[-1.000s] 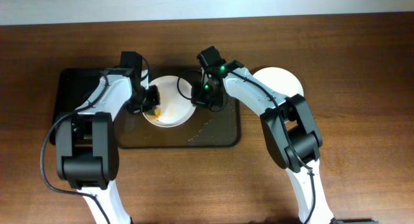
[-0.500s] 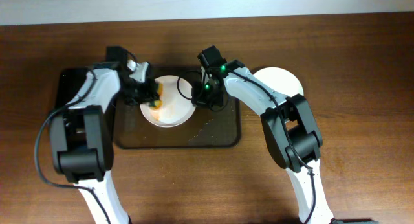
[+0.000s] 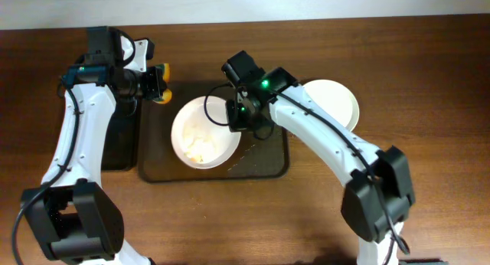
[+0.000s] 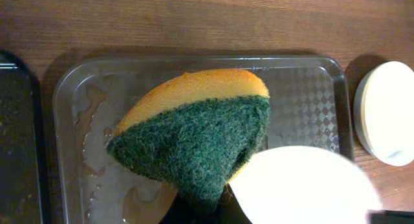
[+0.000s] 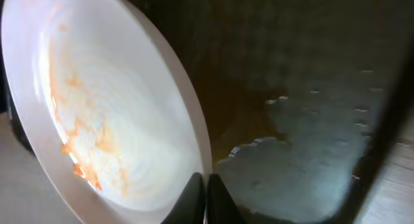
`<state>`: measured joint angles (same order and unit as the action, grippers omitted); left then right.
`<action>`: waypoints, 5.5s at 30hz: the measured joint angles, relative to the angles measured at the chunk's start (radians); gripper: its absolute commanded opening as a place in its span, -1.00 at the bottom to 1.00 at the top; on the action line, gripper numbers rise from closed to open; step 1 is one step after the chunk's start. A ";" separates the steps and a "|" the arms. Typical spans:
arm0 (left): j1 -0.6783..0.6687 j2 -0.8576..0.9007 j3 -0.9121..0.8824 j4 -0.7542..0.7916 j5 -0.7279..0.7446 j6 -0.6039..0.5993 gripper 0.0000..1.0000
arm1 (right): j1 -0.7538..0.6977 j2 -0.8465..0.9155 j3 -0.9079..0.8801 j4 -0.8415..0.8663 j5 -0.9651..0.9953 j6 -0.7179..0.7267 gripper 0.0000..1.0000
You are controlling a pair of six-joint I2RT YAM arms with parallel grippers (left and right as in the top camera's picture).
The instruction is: Clean dirty plates on tray and stack at the side
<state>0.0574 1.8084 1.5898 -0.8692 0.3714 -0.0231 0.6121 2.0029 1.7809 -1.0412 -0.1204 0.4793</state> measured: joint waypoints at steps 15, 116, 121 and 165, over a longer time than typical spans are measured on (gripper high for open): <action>-0.012 0.000 0.000 -0.038 -0.013 0.000 -0.99 | 0.054 -0.239 0.000 -0.118 0.758 -0.011 -0.91; -0.042 0.147 -0.001 0.044 -0.032 0.000 -0.99 | 0.124 -0.335 -0.290 0.105 1.035 0.163 -0.92; -0.042 0.162 -0.002 0.074 -0.032 0.000 -0.99 | -0.398 -0.360 -0.280 0.057 0.539 0.132 -0.92; 0.178 0.200 -0.042 -0.014 -0.441 -0.079 0.89 | -0.323 -0.071 -0.158 0.076 -0.058 -0.098 0.74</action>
<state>0.2352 2.0083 1.5482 -0.8829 -0.0700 -0.1017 0.2890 1.9316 1.6230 -0.9653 -0.1783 0.3813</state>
